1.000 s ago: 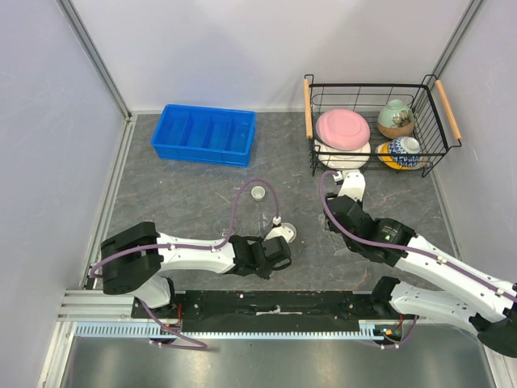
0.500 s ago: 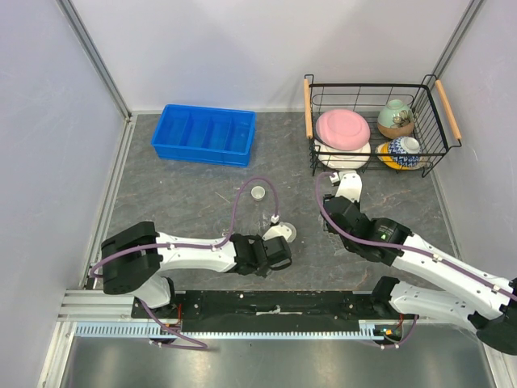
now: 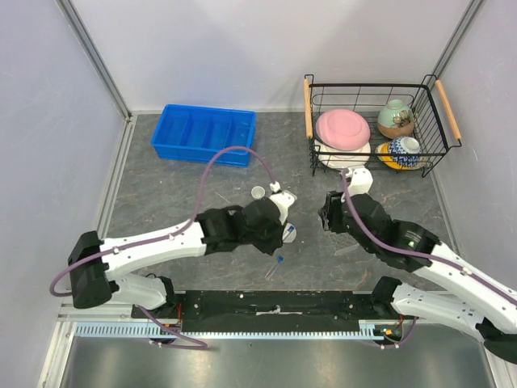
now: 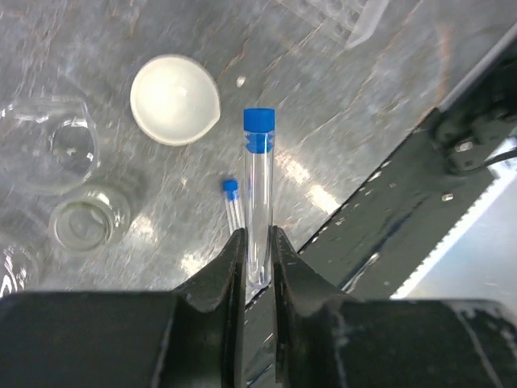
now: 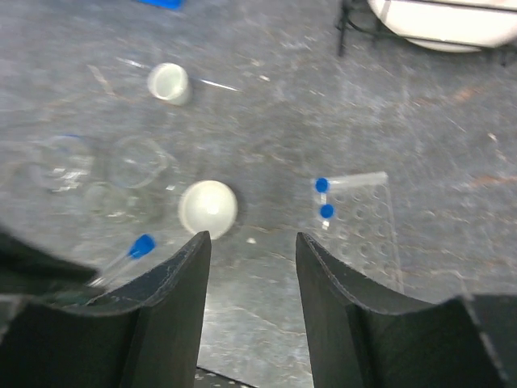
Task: Organize the chemistry lab equipment
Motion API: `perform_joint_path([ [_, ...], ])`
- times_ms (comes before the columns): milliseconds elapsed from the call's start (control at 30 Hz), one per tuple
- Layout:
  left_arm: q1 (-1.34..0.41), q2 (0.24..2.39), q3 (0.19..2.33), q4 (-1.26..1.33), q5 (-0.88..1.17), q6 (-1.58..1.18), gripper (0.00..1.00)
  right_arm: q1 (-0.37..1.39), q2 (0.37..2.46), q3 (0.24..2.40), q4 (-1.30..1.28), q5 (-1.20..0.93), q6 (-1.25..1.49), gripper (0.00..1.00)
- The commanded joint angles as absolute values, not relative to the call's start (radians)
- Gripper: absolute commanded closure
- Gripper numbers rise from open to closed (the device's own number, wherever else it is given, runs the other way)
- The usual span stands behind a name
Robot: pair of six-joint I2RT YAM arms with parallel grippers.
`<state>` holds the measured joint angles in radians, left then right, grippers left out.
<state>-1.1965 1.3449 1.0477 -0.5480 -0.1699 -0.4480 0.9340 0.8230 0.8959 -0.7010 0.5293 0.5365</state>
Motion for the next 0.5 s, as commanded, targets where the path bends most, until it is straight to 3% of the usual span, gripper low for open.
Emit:
perform_joint_path([
  [0,-1.068,1.261,1.020,-0.396,0.177,-0.356,0.98,0.939,0.764,0.983,-0.652,0.356,0.505,0.46],
  [233,-0.914,1.189,0.919,-0.195,0.613,-0.393,0.98,0.940,0.726,1.071,-0.601,0.087,0.532,0.45],
  [467,-0.877,1.144,0.867,-0.014,0.894,-0.459,0.98,0.939,0.758,1.088,-0.555,-0.115,0.561,0.45],
])
